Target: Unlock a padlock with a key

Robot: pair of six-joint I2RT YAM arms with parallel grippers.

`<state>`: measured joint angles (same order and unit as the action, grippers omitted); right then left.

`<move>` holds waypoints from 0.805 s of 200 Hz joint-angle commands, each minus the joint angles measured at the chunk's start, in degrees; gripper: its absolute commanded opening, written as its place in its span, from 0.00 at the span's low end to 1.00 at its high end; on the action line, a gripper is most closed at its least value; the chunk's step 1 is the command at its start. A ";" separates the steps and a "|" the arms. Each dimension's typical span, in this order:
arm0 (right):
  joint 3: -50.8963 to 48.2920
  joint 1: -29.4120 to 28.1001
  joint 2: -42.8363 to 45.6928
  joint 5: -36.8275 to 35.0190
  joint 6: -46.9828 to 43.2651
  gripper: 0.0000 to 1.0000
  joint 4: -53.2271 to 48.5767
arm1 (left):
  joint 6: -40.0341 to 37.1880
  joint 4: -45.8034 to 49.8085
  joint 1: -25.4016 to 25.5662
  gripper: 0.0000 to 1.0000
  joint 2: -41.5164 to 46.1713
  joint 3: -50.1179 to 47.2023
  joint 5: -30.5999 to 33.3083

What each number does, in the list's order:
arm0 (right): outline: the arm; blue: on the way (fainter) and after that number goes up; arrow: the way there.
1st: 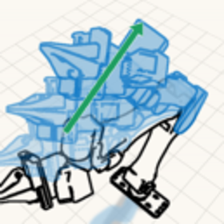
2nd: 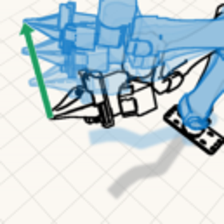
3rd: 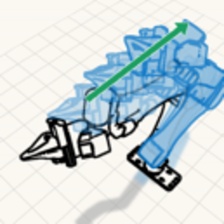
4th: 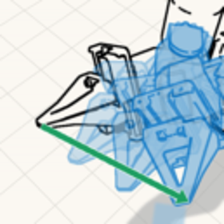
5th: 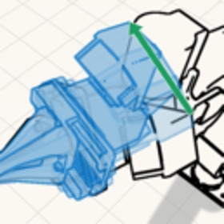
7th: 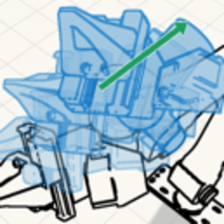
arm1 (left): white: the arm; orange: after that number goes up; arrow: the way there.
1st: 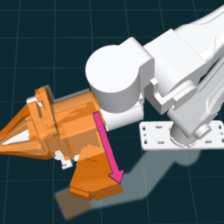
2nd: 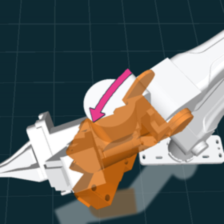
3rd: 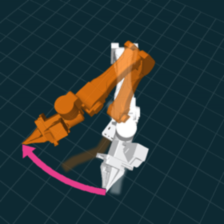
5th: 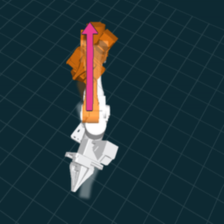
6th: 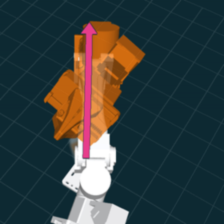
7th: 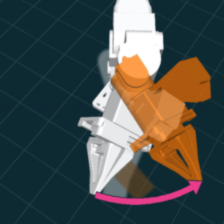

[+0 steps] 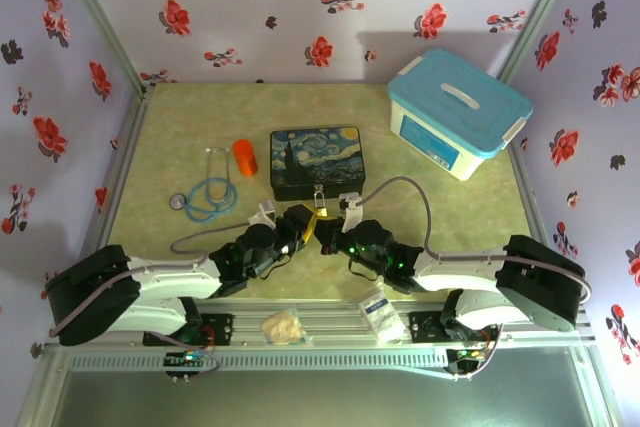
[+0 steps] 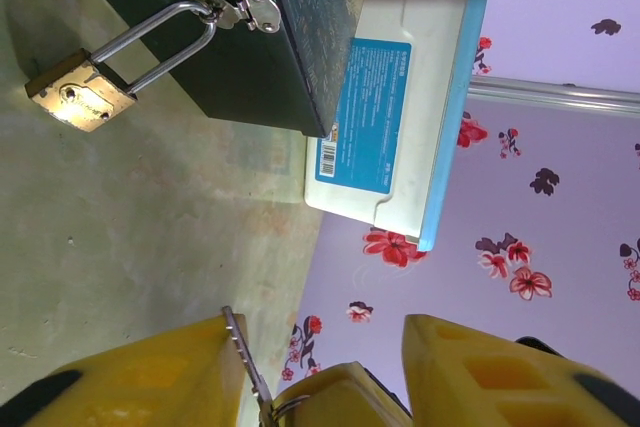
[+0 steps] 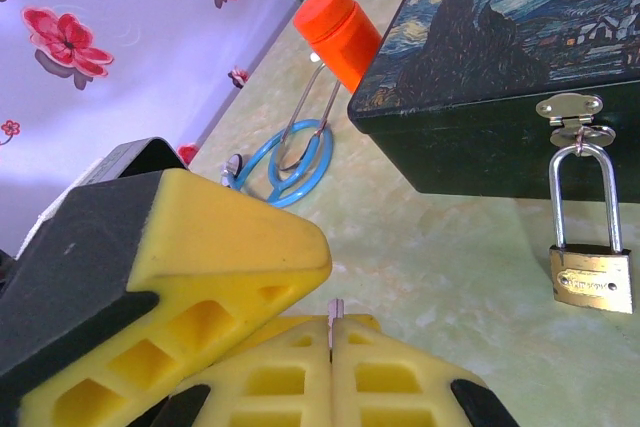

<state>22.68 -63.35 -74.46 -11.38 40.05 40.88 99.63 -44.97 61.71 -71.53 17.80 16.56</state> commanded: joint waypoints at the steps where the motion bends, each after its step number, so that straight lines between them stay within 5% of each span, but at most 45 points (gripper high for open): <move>1: -0.64 -0.41 0.75 -1.20 0.21 0.00 0.98 | -1.02 -0.38 -0.46 0.36 -0.43 -0.37 1.46; 13: -0.86 -0.41 1.06 -1.27 0.21 0.00 0.89 | -1.03 -0.23 -0.45 0.35 -0.36 -0.32 1.49; 36: -1.15 -0.37 1.80 -1.35 0.12 0.00 0.09 | -1.66 0.52 -0.54 0.13 -0.28 -0.37 1.45; 77: -2.01 -0.37 3.26 -1.95 -0.19 0.00 -0.96 | -2.12 1.38 -0.97 0.00 -0.19 -0.32 1.43; 109: -3.05 0.95 5.18 0.25 0.35 0.00 -1.47 | -7.26 3.69 -1.19 0.00 1.22 0.54 1.40; 122: -4.85 4.41 7.29 5.83 1.45 0.15 -0.24 | -12.50 6.60 -1.13 0.00 3.00 1.69 1.43; 140: -5.36 12.71 11.10 19.56 3.39 0.59 -1.08 | -25.58 9.42 -1.32 0.00 6.05 3.96 0.71; 161: -4.16 18.75 15.55 30.74 2.57 0.66 -4.00 | -41.18 12.14 -1.56 0.00 9.59 6.55 -2.86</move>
<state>17.61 -50.15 -63.81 2.59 42.02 38.94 80.01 -36.77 60.66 -65.95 20.32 15.86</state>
